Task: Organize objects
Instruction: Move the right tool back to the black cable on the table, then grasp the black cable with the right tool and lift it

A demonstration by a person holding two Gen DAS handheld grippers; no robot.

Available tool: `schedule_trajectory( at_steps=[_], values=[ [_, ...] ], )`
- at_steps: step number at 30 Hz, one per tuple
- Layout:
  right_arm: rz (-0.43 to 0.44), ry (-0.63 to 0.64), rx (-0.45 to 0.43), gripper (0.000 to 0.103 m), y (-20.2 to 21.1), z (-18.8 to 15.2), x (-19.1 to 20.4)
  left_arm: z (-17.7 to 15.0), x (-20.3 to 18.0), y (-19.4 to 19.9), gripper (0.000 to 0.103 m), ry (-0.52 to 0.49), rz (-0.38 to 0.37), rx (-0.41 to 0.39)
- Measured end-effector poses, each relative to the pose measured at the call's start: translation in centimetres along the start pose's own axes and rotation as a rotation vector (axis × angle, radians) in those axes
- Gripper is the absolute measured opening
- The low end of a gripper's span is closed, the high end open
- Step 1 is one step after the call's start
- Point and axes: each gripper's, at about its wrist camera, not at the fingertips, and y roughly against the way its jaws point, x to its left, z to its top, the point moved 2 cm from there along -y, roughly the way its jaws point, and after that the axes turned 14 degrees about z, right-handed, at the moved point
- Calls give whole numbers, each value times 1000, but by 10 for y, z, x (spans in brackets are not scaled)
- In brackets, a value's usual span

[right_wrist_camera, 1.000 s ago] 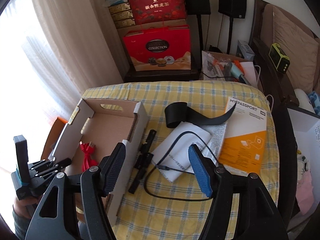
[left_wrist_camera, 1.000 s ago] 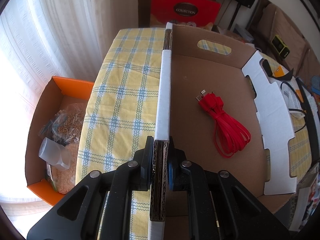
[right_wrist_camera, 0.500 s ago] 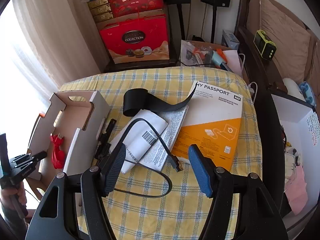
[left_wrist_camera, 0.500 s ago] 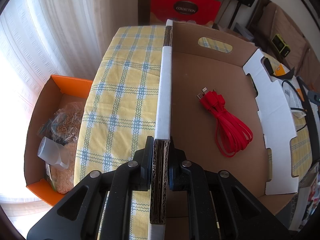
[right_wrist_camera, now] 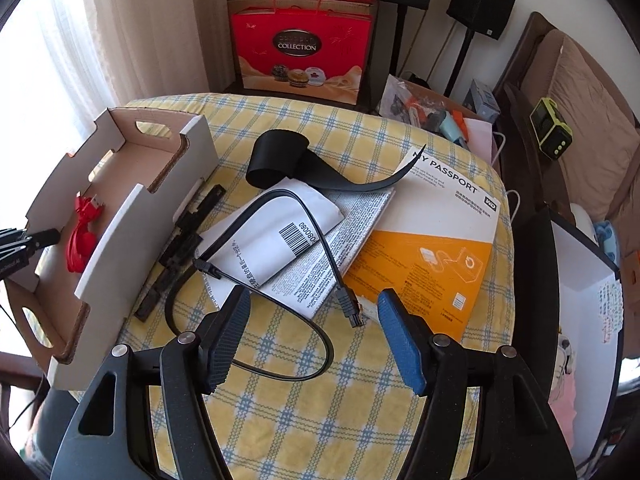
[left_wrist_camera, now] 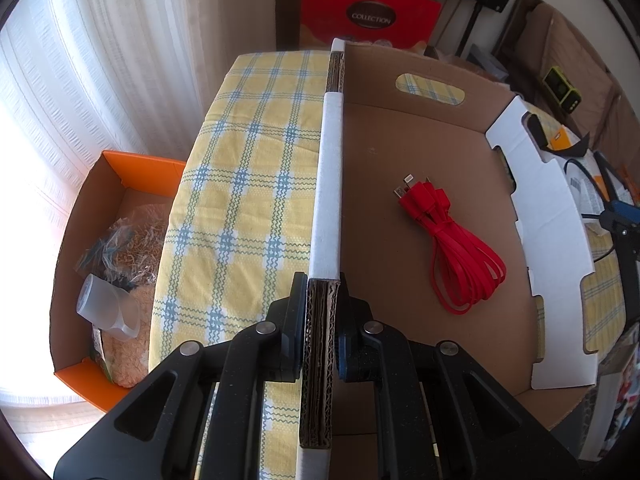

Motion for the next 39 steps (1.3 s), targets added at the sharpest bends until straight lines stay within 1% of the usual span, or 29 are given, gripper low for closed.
schedule_trajectory(
  at_steps=[3, 6, 9, 11, 12, 13, 15, 17, 18, 19, 25, 30, 33, 35, 37, 39],
  values=[
    [-5, 20, 13, 68, -4, 0, 4, 0, 0, 0, 11, -1, 0, 0],
    [10, 36, 35, 68, -8, -2, 7, 0, 0, 0, 11, 1, -1, 1],
    [-18, 57, 58, 67, -13, -4, 10, 0, -1, 0, 11, -1, 3, 0],
    [-28, 58, 72, 57, -17, -5, 8, 0, 0, 0, 11, -1, 3, 0],
    [-33, 59, 76, 49, -18, -6, 7, 1, 0, 0, 11, -1, 2, 0],
    [-39, 60, 79, 42, -19, -6, 6, 1, 0, 0, 11, -1, 2, 0],
    [-42, 55, 81, 34, -19, -7, 4, 1, 0, 0, 11, -1, 2, 1],
    [-26, 38, 70, 26, -17, -9, 1, 1, 0, 0, 11, -2, 3, 1],
    [-26, 30, 64, 18, -15, -9, -1, 1, 0, 0, 11, -3, 3, 2],
    [-27, 22, 60, 15, -12, -10, -2, 1, 0, 0, 11, -2, 3, 2],
    [-5, -4, 4, 14, 10, -10, -3, 1, 0, 1, 11, -2, 3, 2],
    [68, -61, -66, 14, 32, -2, -3, 1, 0, 1, 11, -3, 4, 2],
    [86, -64, -96, 14, 42, 7, 5, 1, 0, 1, 11, -3, 3, 1],
    [118, -79, -116, 14, 47, 14, 10, 1, 1, 1, 11, 0, 2, 2],
    [158, -87, -134, 14, 48, 22, 19, 1, 1, 1, 11, 0, 3, 2],
    [176, -87, -141, 14, 43, 32, 32, 1, 1, 0, 11, 0, 2, 2]
  ],
)
